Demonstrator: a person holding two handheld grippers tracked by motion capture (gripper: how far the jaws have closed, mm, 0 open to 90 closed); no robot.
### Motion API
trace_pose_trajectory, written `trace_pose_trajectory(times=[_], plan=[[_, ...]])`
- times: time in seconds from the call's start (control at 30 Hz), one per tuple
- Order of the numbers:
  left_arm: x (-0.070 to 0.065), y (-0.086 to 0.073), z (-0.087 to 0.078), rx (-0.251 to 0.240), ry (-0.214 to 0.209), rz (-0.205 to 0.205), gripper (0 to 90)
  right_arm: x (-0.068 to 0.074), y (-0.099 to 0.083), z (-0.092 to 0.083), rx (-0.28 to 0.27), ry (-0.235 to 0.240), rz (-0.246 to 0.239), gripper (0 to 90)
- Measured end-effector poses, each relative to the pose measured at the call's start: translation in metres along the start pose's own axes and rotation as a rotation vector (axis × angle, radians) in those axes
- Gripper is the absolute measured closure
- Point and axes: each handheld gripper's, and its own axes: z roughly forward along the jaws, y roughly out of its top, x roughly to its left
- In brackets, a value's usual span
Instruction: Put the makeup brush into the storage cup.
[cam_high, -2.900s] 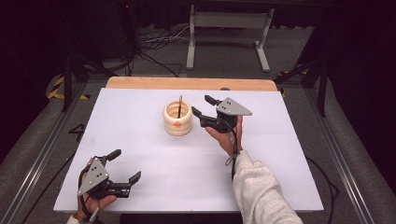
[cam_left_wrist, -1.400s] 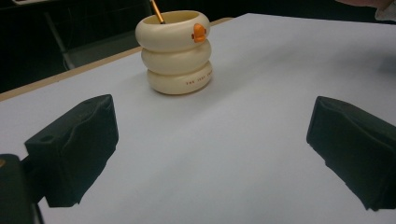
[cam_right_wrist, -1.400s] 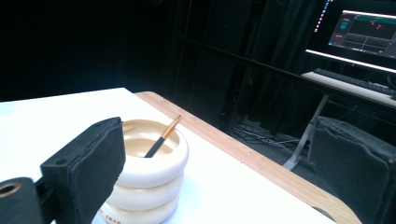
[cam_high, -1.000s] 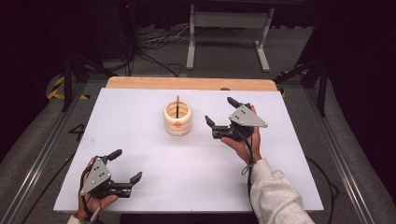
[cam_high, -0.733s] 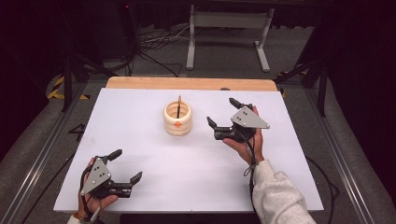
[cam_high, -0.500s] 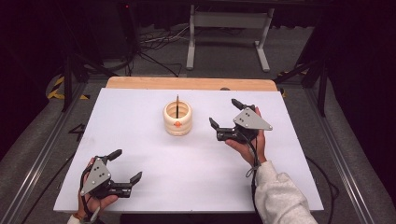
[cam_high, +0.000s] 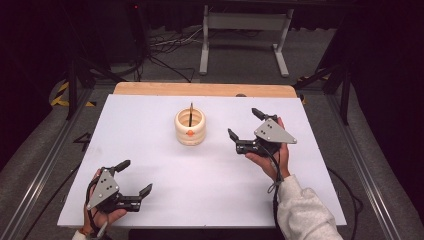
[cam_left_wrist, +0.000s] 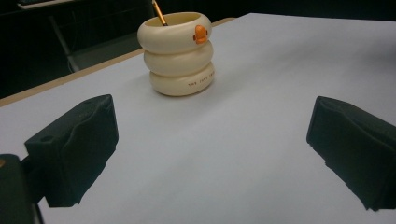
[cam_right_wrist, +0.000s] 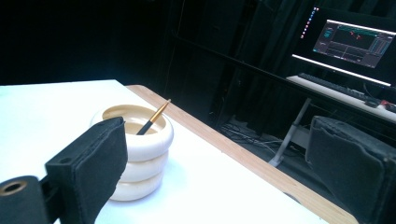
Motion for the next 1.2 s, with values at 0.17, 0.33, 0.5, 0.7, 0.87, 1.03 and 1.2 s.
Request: trace_pose_trajectory(times=[0.17, 0.33, 0.5, 0.7, 0.87, 1.03, 1.2], plan=[[0.000, 0.000, 0.001, 0.001, 0.000, -0.003, 3.1, 0.000, -0.001, -0.004, -0.001, 0.002, -0.007, 6.1], [0.000, 0.000, 0.001, 0.005, -0.001, -0.001, 3.1, -0.001, -0.002, -0.008, 0.006, -0.004, -0.019, 6.1], [0.000, 0.000, 0.002, 0.005, -0.001, -0.004, 3.0, -0.002, -0.003, -0.013, 0.013, -0.003, -0.027, 6.1], [0.000, 0.000, 0.003, 0.009, -0.006, -0.006, 3.1, -0.004, -0.003, -0.018, 0.012, -0.006, -0.031, 6.2], [0.000, 0.000, 0.003, 0.012, -0.005, -0.003, 3.0, -0.005, -0.005, -0.022, 0.018, -0.006, -0.034, 6.3], [0.000, 0.000, 0.003, 0.013, -0.005, -0.001, 3.0, -0.006, -0.009, -0.026, 0.027, -0.004, -0.032, 6.3], [-0.001, 0.000, 0.003, 0.015, -0.007, 0.001, 3.0, -0.007, -0.014, -0.031, 0.034, -0.001, -0.027, 6.2]])
